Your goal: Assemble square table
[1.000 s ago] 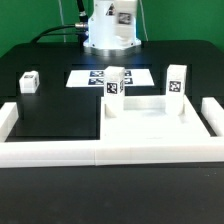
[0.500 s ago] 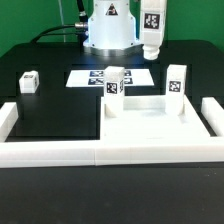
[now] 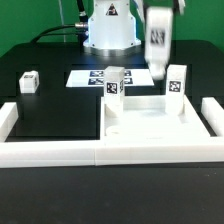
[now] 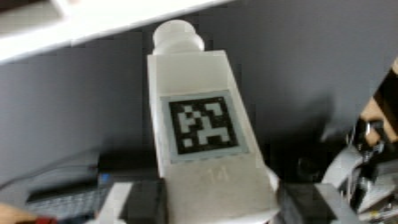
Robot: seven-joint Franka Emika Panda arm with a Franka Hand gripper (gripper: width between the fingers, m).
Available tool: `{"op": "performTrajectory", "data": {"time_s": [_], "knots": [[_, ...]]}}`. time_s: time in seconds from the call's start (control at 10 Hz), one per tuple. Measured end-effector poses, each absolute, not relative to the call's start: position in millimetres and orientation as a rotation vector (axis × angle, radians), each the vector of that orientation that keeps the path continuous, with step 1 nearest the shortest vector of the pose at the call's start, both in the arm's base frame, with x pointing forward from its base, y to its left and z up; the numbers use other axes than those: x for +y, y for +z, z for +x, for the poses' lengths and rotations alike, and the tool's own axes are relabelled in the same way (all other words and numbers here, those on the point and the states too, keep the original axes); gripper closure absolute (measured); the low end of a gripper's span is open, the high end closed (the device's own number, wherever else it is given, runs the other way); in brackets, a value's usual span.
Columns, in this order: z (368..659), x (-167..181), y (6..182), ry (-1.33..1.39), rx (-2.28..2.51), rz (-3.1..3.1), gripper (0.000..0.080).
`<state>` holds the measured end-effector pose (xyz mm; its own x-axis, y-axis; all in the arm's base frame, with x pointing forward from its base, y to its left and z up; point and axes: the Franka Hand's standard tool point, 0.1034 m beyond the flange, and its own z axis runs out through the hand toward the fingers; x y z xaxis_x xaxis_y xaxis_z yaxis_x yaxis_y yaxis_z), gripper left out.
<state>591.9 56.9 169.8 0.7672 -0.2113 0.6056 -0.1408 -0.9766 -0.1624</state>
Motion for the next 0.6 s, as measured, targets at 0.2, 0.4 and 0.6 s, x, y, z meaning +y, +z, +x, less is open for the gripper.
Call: {"op": "performTrajectory", "data": {"time_s": [0.2, 0.4, 0.6], "knots": [[601.4, 74.4, 154.2, -0.981, 0.287, -2.836, 0.0502], [611.8, 94.2, 147.8, -0.957, 0.273, -2.825, 0.0502], [610.9, 92.5, 146.1, -0.954, 0.275, -2.828, 0.0502]]}}
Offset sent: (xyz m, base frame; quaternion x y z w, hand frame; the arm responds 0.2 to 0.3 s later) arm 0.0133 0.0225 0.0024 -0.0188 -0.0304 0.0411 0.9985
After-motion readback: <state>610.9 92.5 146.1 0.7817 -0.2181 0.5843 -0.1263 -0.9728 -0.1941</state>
